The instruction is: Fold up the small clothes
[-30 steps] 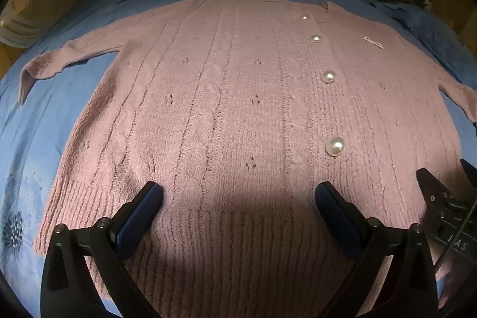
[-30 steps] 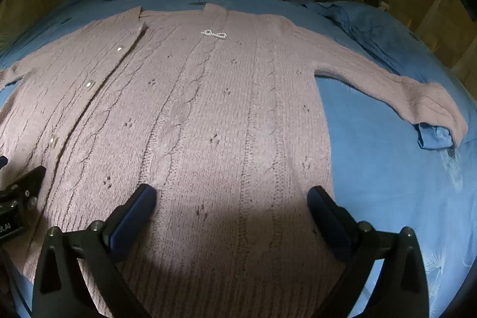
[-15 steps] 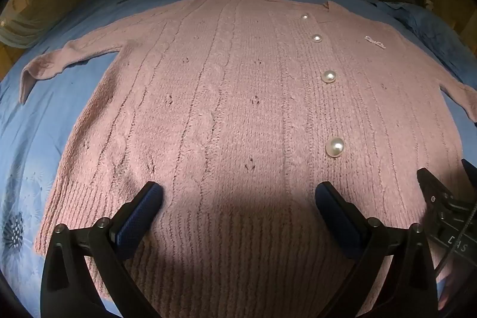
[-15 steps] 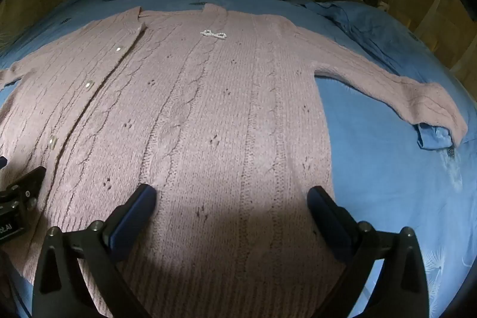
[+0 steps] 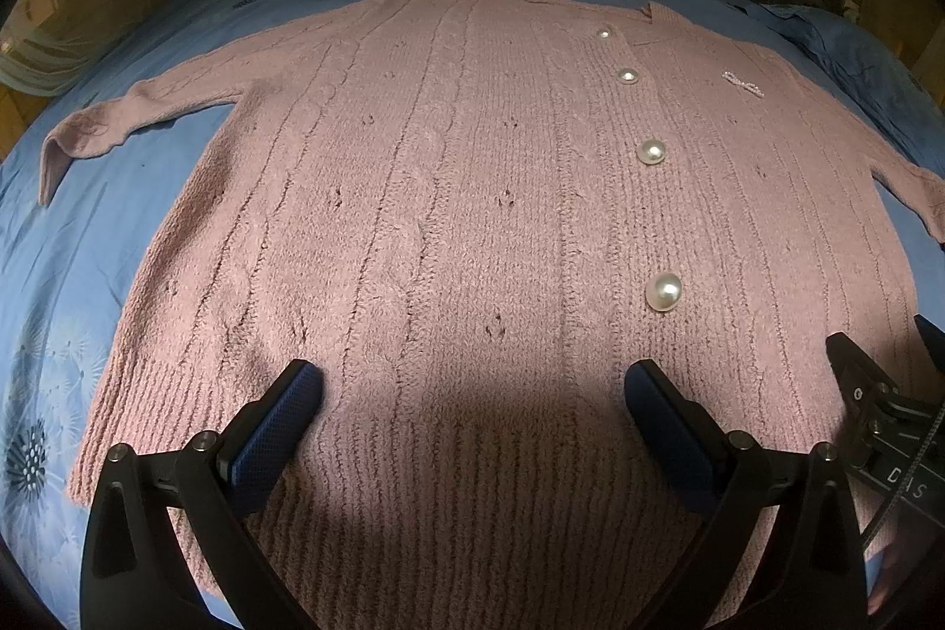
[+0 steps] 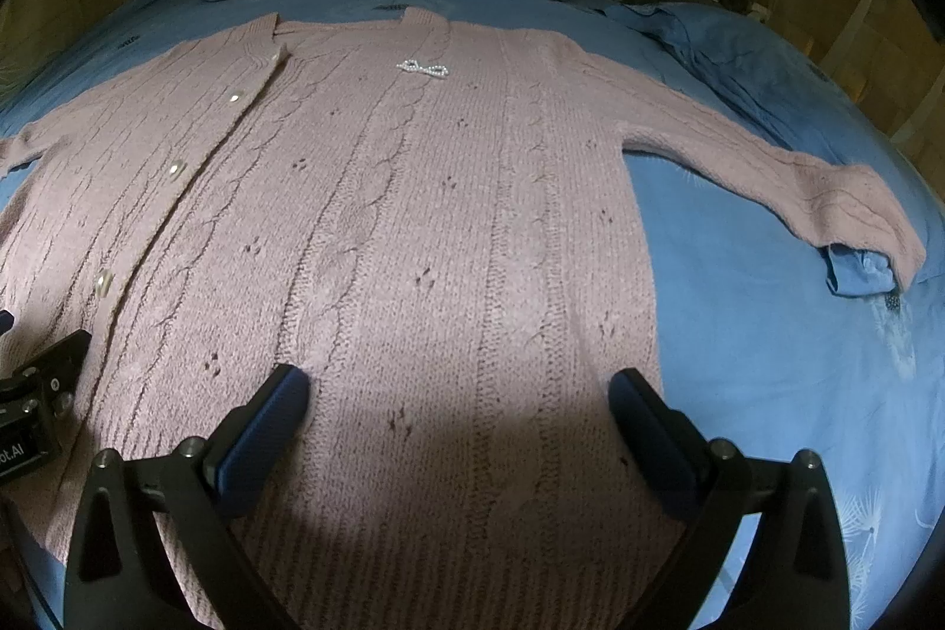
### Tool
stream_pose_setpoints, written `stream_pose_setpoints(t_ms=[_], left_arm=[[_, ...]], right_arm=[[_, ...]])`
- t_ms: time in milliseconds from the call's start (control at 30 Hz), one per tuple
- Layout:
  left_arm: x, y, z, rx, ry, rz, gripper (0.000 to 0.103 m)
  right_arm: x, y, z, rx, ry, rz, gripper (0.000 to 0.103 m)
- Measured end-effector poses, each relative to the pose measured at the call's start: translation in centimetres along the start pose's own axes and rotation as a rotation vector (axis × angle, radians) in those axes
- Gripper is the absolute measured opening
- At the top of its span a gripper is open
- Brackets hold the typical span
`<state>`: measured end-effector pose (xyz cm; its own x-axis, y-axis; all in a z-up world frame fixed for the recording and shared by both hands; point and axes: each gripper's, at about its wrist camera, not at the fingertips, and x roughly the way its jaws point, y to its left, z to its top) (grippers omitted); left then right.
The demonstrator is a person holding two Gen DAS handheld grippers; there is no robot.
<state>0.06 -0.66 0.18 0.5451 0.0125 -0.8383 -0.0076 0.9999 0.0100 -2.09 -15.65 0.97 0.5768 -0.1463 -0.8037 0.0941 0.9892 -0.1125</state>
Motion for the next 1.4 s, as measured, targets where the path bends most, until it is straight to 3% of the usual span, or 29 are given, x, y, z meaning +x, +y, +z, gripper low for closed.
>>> stream_pose_setpoints(t_ms=[1400], left_arm=[[0.29,-0.25,0.19,0.006,-0.002,0.005,0.089]], right_arm=[[-0.09,0.14,0.01,-0.003,0.001,-0.003,0.103]])
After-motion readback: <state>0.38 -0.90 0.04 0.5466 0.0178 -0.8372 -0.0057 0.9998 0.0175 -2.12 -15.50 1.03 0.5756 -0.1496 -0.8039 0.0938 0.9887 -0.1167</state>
